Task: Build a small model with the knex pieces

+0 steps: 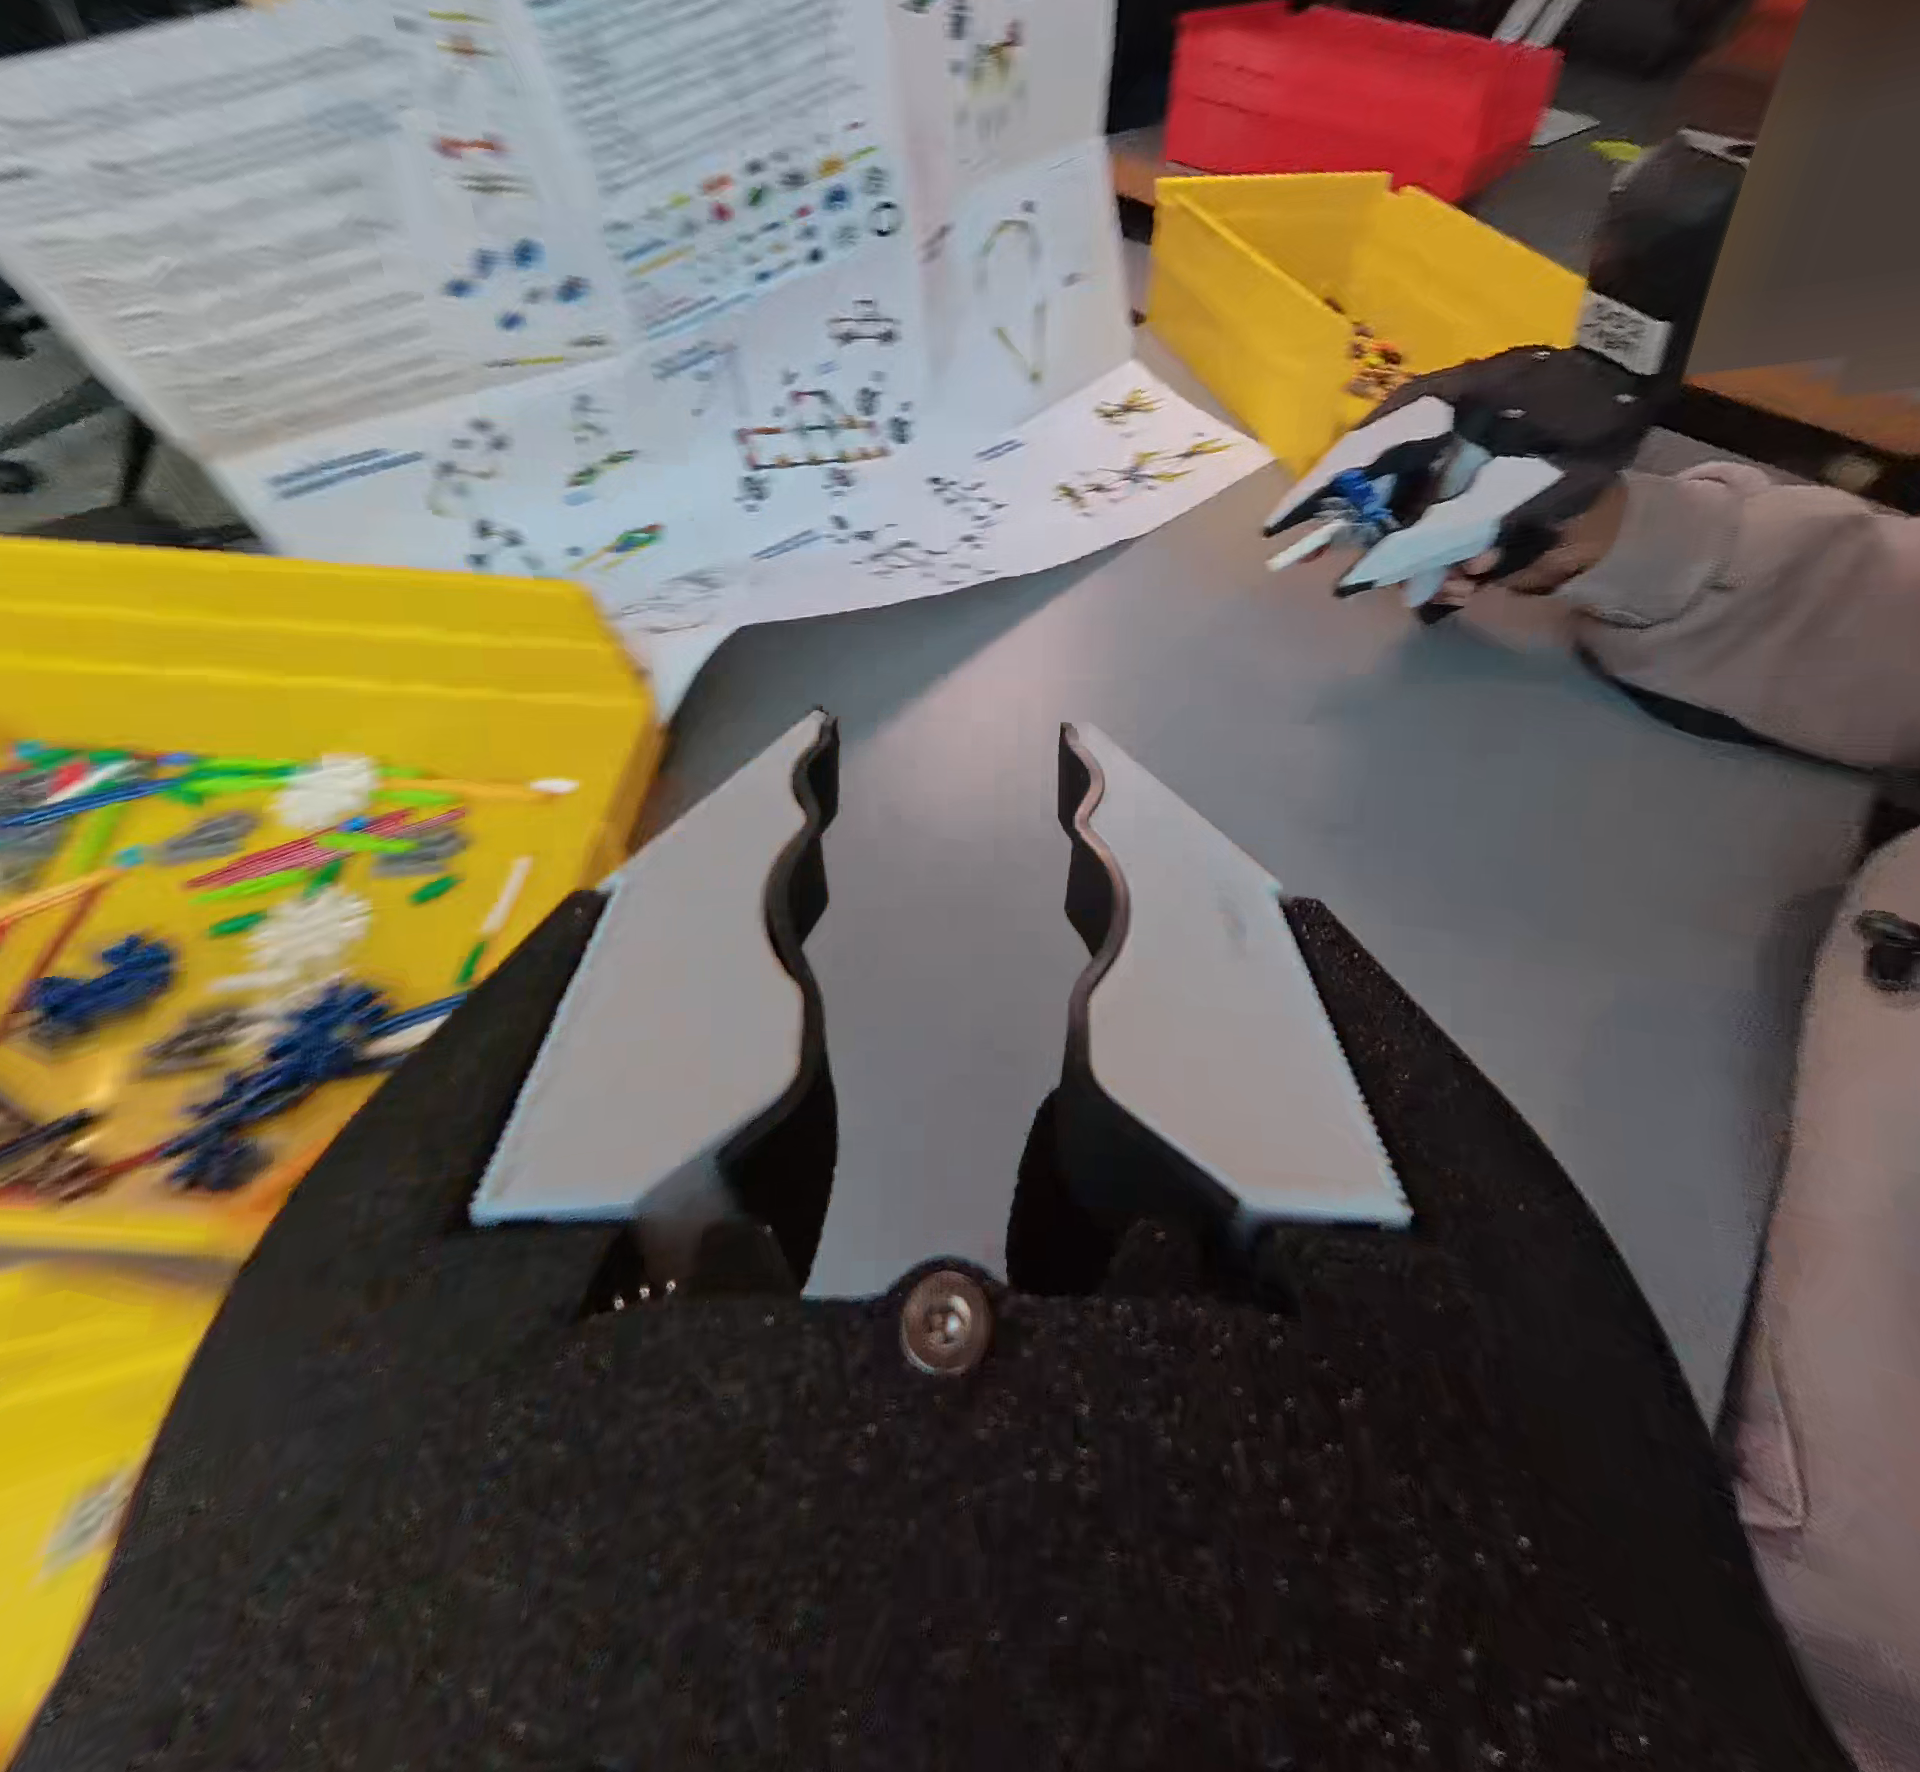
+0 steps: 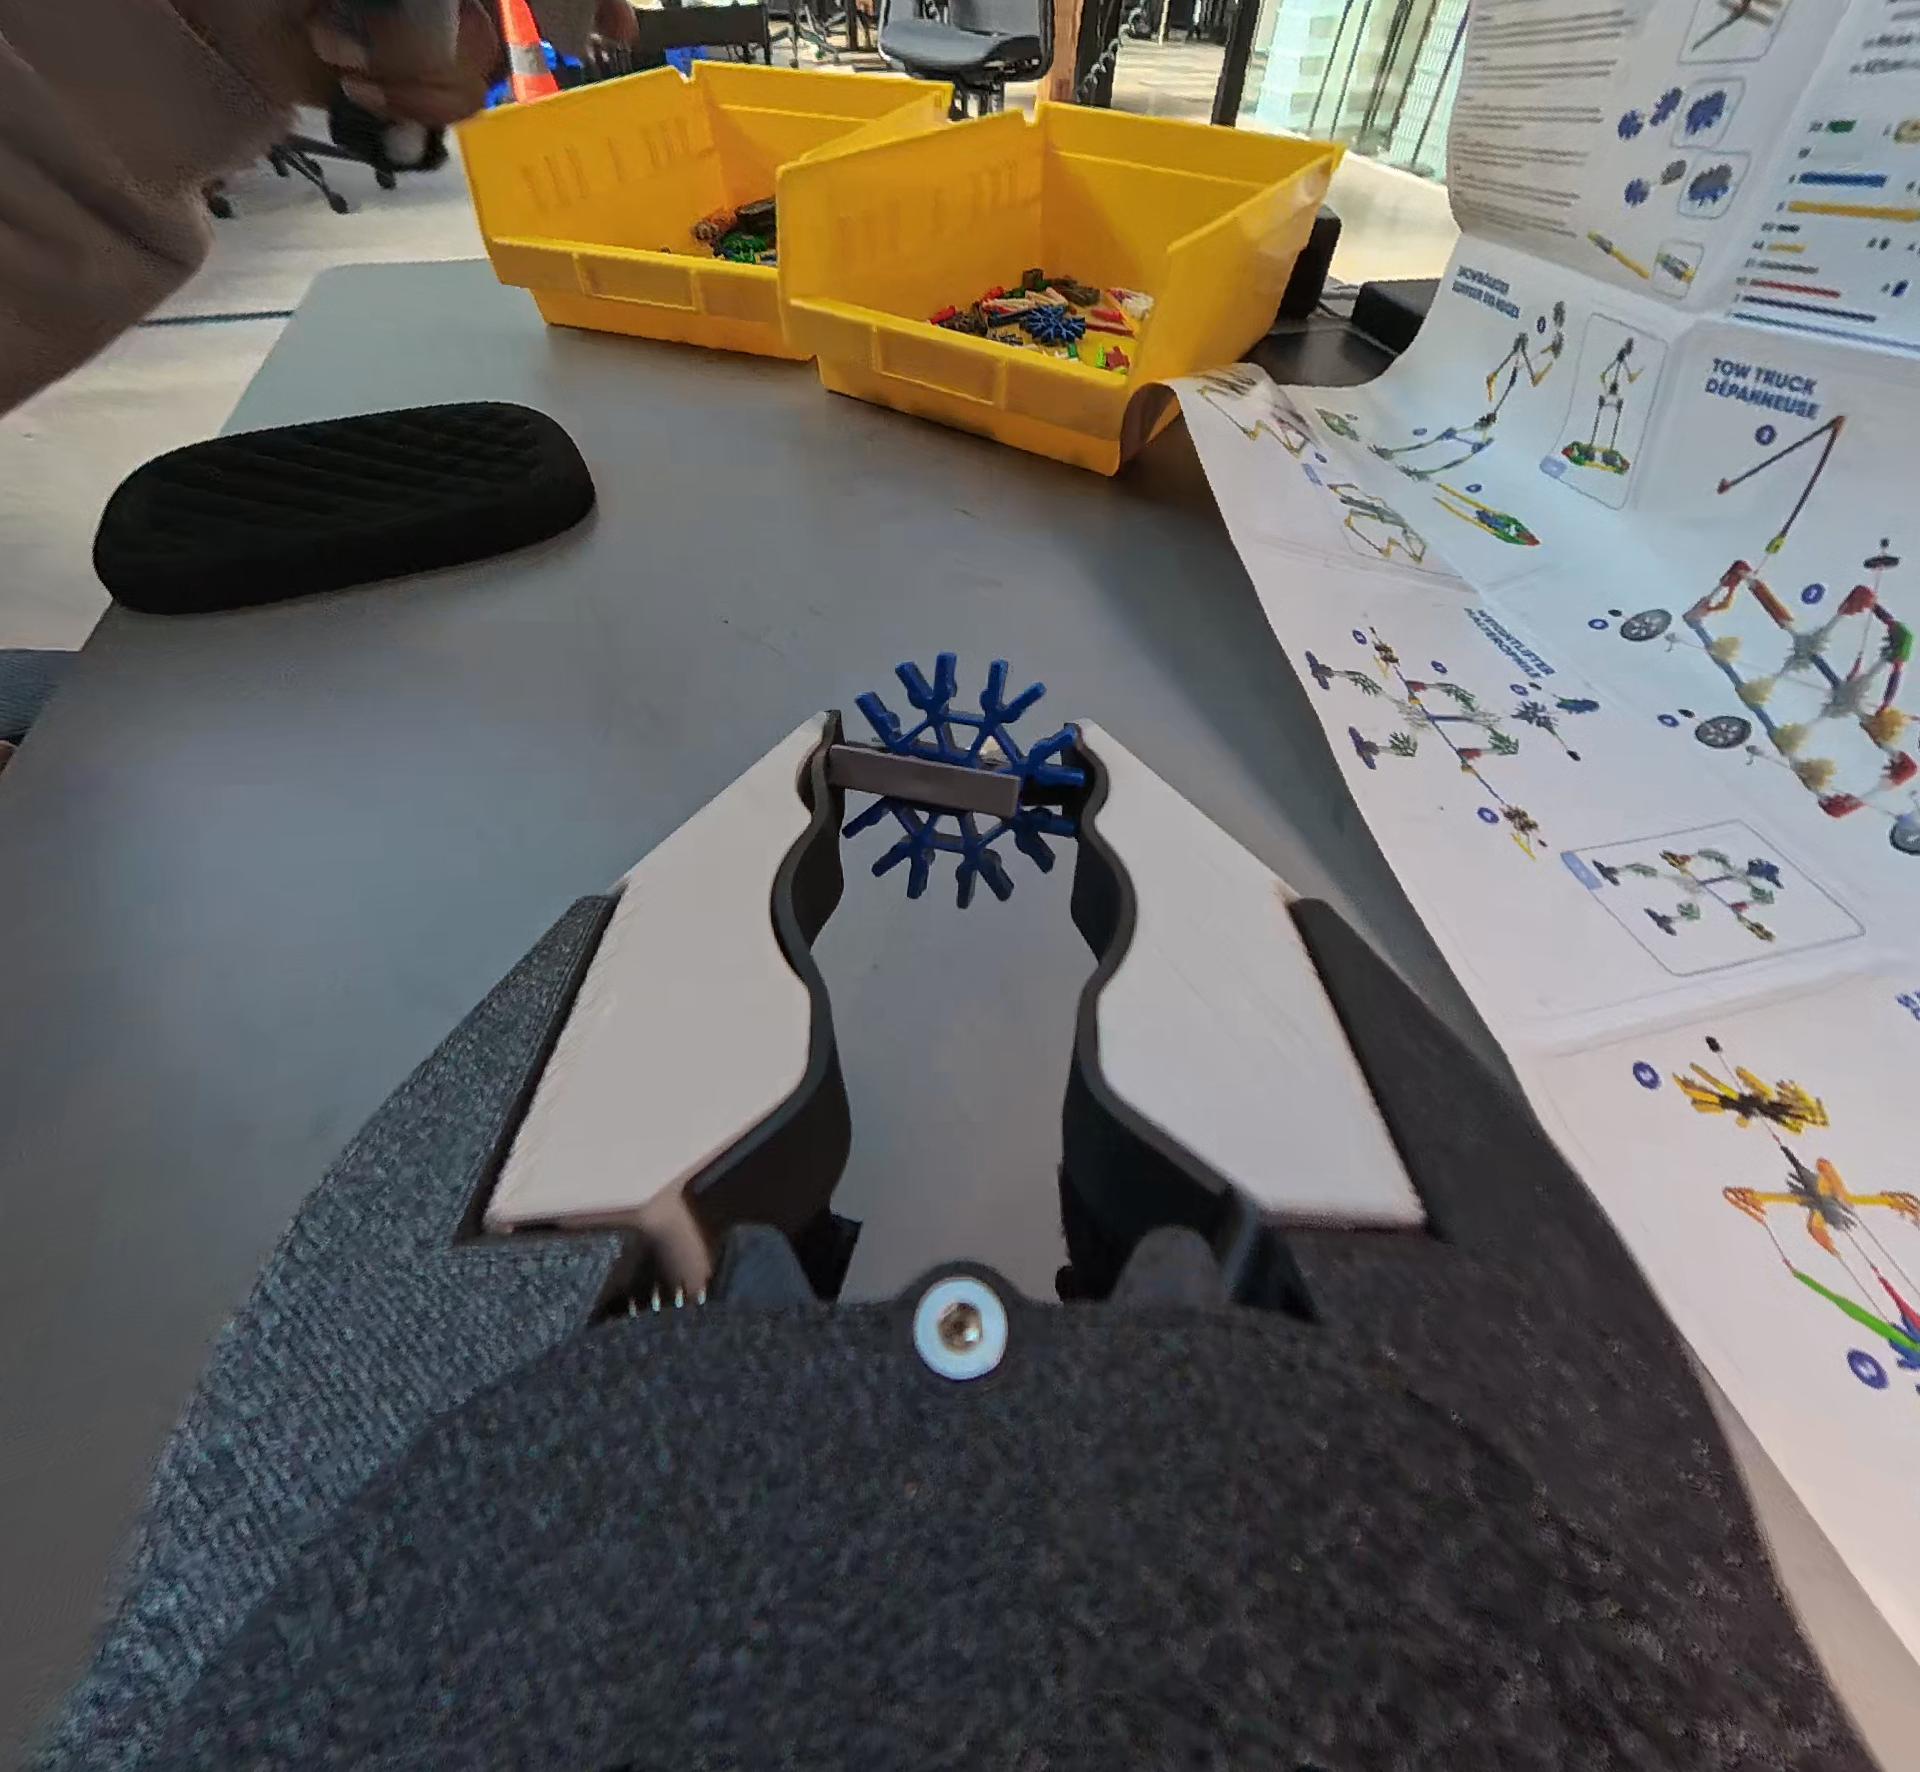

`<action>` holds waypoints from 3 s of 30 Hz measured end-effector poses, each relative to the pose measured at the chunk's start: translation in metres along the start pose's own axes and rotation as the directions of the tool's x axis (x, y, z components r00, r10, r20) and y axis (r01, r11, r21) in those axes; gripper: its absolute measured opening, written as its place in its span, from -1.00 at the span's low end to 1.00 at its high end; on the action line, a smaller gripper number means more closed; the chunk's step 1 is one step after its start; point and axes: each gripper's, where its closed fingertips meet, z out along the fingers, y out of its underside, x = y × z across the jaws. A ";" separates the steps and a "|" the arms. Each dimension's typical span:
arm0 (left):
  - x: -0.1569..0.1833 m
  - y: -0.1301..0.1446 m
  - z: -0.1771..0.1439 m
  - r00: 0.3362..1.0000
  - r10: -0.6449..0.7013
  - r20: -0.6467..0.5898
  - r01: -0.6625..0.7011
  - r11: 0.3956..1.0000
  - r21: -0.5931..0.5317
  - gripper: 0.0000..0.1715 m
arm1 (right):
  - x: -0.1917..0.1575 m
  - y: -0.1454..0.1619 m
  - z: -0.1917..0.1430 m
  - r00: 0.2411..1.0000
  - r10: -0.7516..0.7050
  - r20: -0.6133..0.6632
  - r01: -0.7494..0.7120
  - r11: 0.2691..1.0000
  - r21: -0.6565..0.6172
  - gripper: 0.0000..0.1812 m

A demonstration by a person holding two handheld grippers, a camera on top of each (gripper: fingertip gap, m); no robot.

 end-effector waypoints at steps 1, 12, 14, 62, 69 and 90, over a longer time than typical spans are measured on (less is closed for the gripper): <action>0.026 0.005 0.027 0.997 0.003 -0.082 -0.004 1.000 -0.022 -0.49 | -0.007 -0.005 0.000 0.999 -0.032 0.017 0.031 0.999 0.031 -0.55; 0.199 0.010 0.159 0.579 -0.086 -0.811 0.048 0.996 -0.072 -0.76 | -0.072 -0.060 -0.020 0.957 -0.172 0.235 0.086 0.938 0.337 -0.55; 0.202 0.012 0.154 0.563 -0.065 -0.824 0.048 0.998 -0.046 -0.90 | -0.071 -0.053 -0.017 0.952 -0.117 0.283 0.024 0.950 0.311 -0.56; 0.168 0.024 0.170 0.728 -0.125 -0.674 0.159 0.987 -0.011 -0.92 | -0.044 -0.028 -0.003 0.934 0.197 0.299 -0.238 0.965 0.106 -0.56; 0.171 0.017 0.162 0.561 -0.288 -0.776 0.337 0.936 -0.103 -0.93 | -0.048 -0.032 -0.004 0.923 0.203 0.328 -0.254 0.959 0.123 -0.56; 0.123 0.024 0.208 0.943 -0.215 -0.254 0.236 0.970 0.053 -0.95 | 0.022 0.008 0.023 0.885 -0.221 -0.409 0.135 0.964 -0.230 -0.57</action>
